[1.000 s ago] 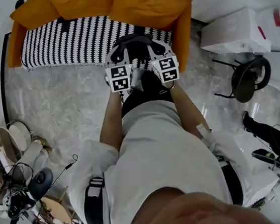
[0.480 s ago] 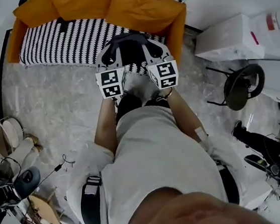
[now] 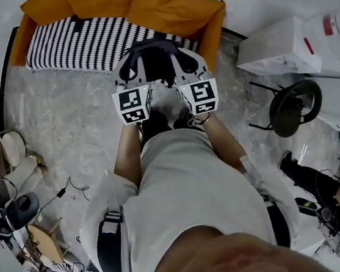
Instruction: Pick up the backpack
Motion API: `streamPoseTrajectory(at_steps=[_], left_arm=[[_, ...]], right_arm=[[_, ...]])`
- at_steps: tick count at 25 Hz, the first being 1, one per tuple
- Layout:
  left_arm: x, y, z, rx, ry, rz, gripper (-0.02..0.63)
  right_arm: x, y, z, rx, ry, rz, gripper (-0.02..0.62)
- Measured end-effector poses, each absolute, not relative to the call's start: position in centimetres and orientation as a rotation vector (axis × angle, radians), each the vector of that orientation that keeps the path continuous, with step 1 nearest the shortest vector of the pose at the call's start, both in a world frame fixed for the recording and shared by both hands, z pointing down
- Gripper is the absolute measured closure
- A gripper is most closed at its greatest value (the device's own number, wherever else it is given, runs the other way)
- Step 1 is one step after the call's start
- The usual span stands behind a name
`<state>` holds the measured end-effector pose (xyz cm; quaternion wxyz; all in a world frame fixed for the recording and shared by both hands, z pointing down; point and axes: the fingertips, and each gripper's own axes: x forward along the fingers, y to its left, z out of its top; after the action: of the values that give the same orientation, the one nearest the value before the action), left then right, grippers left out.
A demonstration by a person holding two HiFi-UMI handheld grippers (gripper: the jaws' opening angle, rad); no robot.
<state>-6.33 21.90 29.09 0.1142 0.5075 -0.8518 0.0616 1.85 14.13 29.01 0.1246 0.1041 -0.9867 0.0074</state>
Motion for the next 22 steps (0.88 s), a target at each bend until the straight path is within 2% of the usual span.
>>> streamPoseTrajectory(at_steps=[11,22], left_arm=[[-2.8,22.6,24.8,1.528,-2.583,0.163,0.546],[-1.7,23.8,23.5,1.527,-2.609,0.163,0.546]], right_arm=[[5.3,14.8,24.4,0.292,-2.961,-0.052,0.538],[6.2,15.9,23.4,0.275,-2.967,-0.069,0.538]])
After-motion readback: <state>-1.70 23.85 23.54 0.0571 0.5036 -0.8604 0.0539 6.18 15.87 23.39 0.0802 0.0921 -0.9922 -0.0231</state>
